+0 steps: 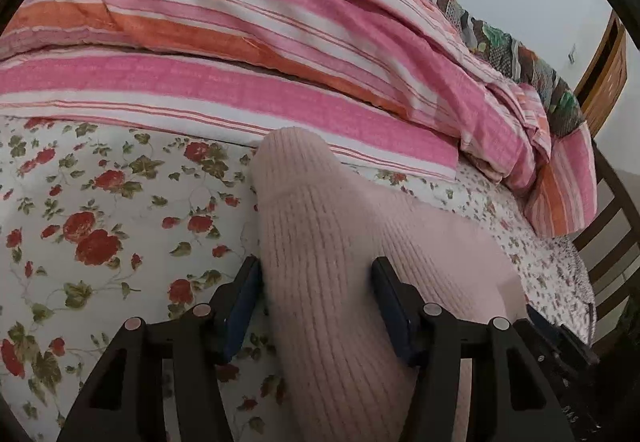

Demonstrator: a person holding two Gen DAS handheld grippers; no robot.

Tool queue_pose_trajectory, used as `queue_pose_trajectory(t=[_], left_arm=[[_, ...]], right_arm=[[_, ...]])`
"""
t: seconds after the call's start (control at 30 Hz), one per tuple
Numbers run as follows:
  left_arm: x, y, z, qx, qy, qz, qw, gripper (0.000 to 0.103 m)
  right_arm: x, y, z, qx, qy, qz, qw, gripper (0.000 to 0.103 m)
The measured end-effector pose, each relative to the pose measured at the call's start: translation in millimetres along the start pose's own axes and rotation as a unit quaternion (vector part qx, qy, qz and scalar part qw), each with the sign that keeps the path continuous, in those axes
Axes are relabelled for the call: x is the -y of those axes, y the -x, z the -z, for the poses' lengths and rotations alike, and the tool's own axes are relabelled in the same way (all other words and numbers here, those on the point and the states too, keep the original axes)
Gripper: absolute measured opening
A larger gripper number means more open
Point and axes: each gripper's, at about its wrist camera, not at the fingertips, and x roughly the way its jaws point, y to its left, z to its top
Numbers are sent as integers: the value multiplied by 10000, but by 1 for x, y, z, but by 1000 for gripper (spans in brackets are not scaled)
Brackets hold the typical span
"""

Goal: Fold small clothes

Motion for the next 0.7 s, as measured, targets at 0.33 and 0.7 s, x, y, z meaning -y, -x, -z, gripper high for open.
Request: queue_pose_trajectory(t=[0.33,0.7], left_arm=[[-2,-1,0,4,37,27,10000,57],[1,5,2,108,-82,-150,9998,57]], right_arm=[[5,-1,0,-1,-118,-67,9999,39],[2,2,1,27,-93,41,9999,42]])
